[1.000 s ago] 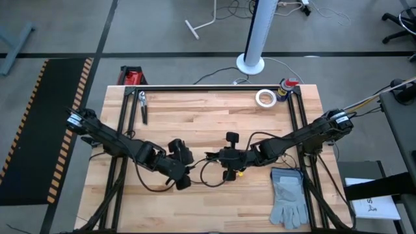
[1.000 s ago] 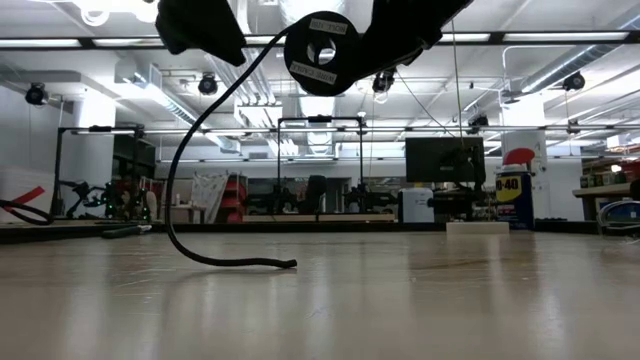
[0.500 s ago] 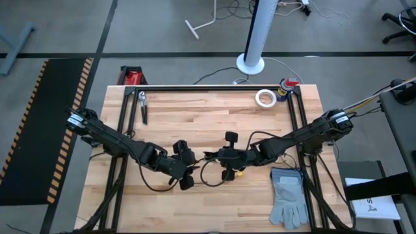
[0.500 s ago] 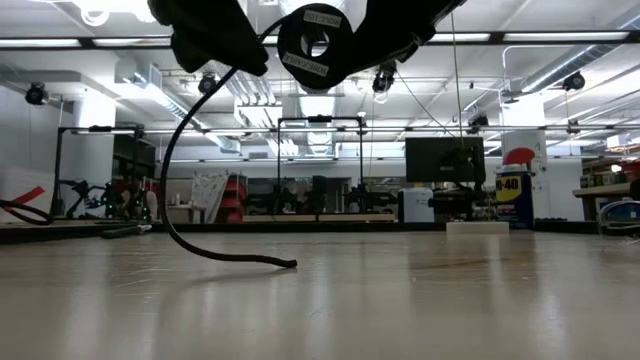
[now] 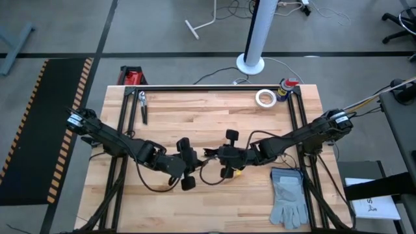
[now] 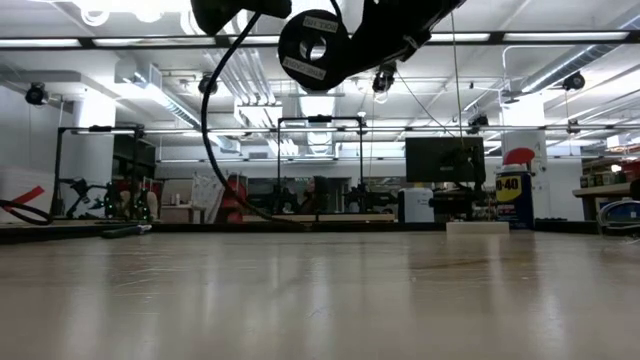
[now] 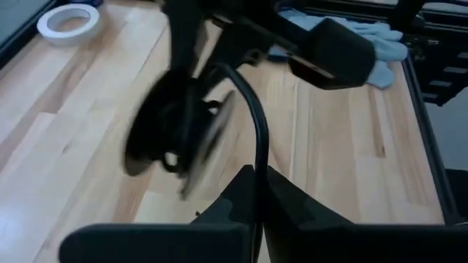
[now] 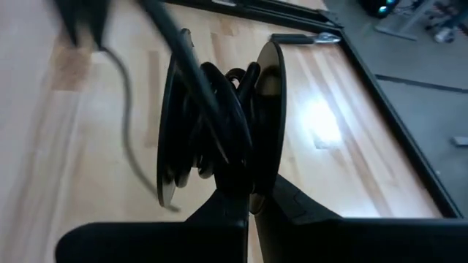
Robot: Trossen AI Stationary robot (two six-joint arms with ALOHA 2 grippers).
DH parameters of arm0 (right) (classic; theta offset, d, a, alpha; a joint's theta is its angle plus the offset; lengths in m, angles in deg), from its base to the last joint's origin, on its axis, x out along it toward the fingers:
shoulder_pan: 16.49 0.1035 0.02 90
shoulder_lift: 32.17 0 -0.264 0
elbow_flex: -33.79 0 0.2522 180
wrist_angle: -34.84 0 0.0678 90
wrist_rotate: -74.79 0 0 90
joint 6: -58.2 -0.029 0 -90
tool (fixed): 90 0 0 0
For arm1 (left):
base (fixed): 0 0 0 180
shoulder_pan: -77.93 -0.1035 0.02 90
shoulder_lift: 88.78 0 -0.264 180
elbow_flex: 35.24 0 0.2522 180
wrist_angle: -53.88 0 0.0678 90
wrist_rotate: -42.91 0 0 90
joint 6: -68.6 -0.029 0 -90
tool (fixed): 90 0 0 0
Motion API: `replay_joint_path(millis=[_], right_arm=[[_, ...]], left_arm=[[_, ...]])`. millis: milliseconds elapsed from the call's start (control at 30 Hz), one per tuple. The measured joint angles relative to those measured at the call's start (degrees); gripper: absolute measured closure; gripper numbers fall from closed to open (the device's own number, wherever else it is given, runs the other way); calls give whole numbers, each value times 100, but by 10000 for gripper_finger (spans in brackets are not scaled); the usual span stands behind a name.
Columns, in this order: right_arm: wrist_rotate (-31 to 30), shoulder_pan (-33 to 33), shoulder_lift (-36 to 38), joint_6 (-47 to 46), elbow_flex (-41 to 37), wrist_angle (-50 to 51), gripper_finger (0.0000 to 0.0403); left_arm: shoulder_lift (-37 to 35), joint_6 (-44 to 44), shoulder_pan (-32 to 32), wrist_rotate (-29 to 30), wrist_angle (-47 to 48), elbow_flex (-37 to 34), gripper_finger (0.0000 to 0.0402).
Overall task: Coil cords
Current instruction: Uncoil the black wire from the spool
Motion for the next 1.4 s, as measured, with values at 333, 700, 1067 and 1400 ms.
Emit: replay_joint_path(millis=[333, 700, 1067, 1400], right_arm=[[-102, -174, -4, 173, -6, -204, 403], [-221, -149, 51, 188, -6, -128, 403], [-356, -142, 406, 180, -6, 295, 403], [-864, 37, 977, 449, -6, 399, 403]], left_arm=[[1022, -265, -52, -252, 67, 428, 400], [1264, -180, -168, 65, 391, 450, 383], [1220, 517, 198, -63, 870, 448, 308], [753, 752, 409, -341, 863, 446, 283]])
